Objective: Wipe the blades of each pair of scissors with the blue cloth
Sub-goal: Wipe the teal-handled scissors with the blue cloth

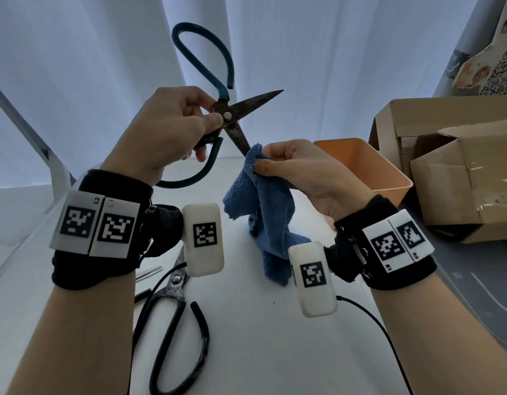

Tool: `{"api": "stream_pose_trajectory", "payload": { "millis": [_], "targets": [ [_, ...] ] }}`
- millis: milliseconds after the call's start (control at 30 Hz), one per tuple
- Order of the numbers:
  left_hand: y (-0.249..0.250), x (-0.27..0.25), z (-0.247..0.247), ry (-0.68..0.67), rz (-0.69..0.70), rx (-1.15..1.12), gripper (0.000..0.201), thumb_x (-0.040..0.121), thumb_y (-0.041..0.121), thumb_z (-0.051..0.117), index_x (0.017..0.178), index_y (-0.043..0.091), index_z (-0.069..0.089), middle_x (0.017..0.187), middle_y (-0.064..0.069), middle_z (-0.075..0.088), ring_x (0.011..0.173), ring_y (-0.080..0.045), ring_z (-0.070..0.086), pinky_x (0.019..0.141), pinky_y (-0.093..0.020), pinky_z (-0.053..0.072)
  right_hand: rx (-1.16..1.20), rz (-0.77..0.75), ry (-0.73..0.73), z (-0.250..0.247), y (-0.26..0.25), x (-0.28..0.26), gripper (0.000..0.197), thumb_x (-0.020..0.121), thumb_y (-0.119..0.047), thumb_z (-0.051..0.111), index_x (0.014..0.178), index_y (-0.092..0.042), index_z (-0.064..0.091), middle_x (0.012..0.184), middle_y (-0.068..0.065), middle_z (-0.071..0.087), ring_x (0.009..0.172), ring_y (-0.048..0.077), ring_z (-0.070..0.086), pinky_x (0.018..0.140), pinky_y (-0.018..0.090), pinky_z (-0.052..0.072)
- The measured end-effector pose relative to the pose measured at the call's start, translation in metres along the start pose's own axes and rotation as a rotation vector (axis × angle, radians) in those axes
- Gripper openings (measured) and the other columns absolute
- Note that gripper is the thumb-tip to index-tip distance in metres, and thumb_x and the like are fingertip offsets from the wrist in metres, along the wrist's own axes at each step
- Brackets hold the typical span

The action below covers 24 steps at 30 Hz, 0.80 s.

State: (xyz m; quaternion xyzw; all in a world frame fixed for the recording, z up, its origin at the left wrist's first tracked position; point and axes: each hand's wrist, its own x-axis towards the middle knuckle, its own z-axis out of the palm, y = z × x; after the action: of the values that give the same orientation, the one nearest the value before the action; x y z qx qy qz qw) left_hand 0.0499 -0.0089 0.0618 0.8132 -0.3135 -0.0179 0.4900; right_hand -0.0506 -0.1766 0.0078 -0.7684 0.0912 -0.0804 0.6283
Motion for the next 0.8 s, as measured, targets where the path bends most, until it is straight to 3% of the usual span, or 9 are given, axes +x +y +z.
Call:
{"api": "stream_pose_trajectory", "payload": {
  "millis": [100, 300, 400, 500, 567, 633, 700, 800],
  "targets": [
    [-0.001, 0.000, 0.000, -0.006, -0.007, 0.003, 0.012, 0.096, 0.014, 0.063, 0.089, 0.023, 0.067, 0.054, 0.004, 0.057, 0.047, -0.013, 0.054, 0.041, -0.018, 0.037, -0.036, 0.014, 0.011, 0.000, -0.001, 0.000, 0.012, 0.093, -0.015, 0.069, 0.097, -0.003, 0.069, 0.084, 0.005, 0.071, 0.075, 0.013, 0.064, 0.065, 0.016, 0.052],
    [-0.001, 0.000, 0.002, -0.004, 0.007, 0.024, 0.011, 0.095, 0.014, 0.064, 0.088, 0.022, 0.066, 0.057, 0.002, 0.059, 0.046, -0.012, 0.055, 0.041, -0.019, 0.037, -0.108, 0.022, 0.065, -0.009, -0.003, -0.001, 0.006, 0.093, -0.015, 0.069, 0.098, -0.012, 0.070, 0.090, 0.006, 0.071, 0.077, 0.013, 0.063, 0.058, 0.012, 0.048],
    [-0.001, 0.000, 0.001, 0.011, -0.003, 0.029, 0.011, 0.095, 0.015, 0.064, 0.088, 0.023, 0.066, 0.055, 0.005, 0.059, 0.046, -0.011, 0.055, 0.042, -0.019, 0.037, -0.124, 0.024, 0.070, -0.012, -0.001, 0.000, 0.005, 0.093, -0.016, 0.069, 0.095, -0.011, 0.070, 0.093, 0.008, 0.071, 0.081, 0.013, 0.062, 0.065, 0.014, 0.050],
    [-0.001, 0.000, 0.000, 0.022, -0.005, 0.040, 0.010, 0.095, 0.017, 0.063, 0.089, 0.024, 0.066, 0.058, 0.001, 0.061, 0.049, -0.012, 0.055, 0.044, -0.020, 0.038, -0.183, 0.021, 0.067, -0.012, 0.002, 0.003, 0.022, 0.095, -0.018, 0.067, 0.103, 0.002, 0.068, 0.096, 0.012, 0.069, 0.086, 0.015, 0.061, 0.085, 0.030, 0.052],
    [-0.002, 0.000, 0.000, 0.029, -0.006, 0.045, 0.009, 0.095, 0.017, 0.063, 0.089, 0.023, 0.066, 0.059, -0.001, 0.061, 0.050, -0.014, 0.055, 0.043, -0.019, 0.039, -0.211, 0.023, 0.072, -0.011, 0.002, 0.004, 0.023, 0.095, -0.021, 0.066, 0.097, 0.002, 0.067, 0.087, 0.007, 0.066, 0.080, 0.012, 0.059, 0.077, 0.024, 0.049],
    [-0.002, 0.001, -0.001, 0.041, -0.006, 0.049, 0.007, 0.095, 0.017, 0.063, 0.091, 0.022, 0.067, 0.059, 0.000, 0.061, 0.049, -0.013, 0.055, 0.043, -0.018, 0.039, -0.231, 0.038, 0.078, -0.011, 0.001, 0.003, 0.025, 0.094, -0.026, 0.067, 0.077, -0.008, 0.062, 0.072, -0.001, 0.058, 0.063, 0.005, 0.053, 0.059, 0.012, 0.042],
    [-0.003, 0.001, -0.002, 0.060, -0.004, 0.045, 0.007, 0.095, 0.017, 0.063, 0.092, 0.022, 0.067, 0.056, 0.004, 0.060, 0.047, -0.011, 0.055, 0.043, -0.018, 0.039, -0.234, 0.043, 0.099, -0.011, 0.000, 0.002, 0.033, 0.092, -0.030, 0.070, 0.067, -0.017, 0.053, 0.064, -0.006, 0.051, 0.052, 0.001, 0.046, 0.047, 0.010, 0.036],
    [-0.005, 0.002, -0.005, 0.106, 0.013, 0.059, 0.004, 0.095, 0.019, 0.064, 0.094, 0.022, 0.067, 0.058, 0.003, 0.060, 0.045, -0.006, 0.057, 0.052, -0.023, 0.040, -0.177, 0.027, 0.174, -0.012, 0.000, 0.002, 0.028, 0.090, -0.030, 0.071, 0.074, -0.016, 0.053, 0.069, -0.004, 0.055, 0.059, 0.004, 0.050, 0.048, 0.009, 0.038]
  ]
}}
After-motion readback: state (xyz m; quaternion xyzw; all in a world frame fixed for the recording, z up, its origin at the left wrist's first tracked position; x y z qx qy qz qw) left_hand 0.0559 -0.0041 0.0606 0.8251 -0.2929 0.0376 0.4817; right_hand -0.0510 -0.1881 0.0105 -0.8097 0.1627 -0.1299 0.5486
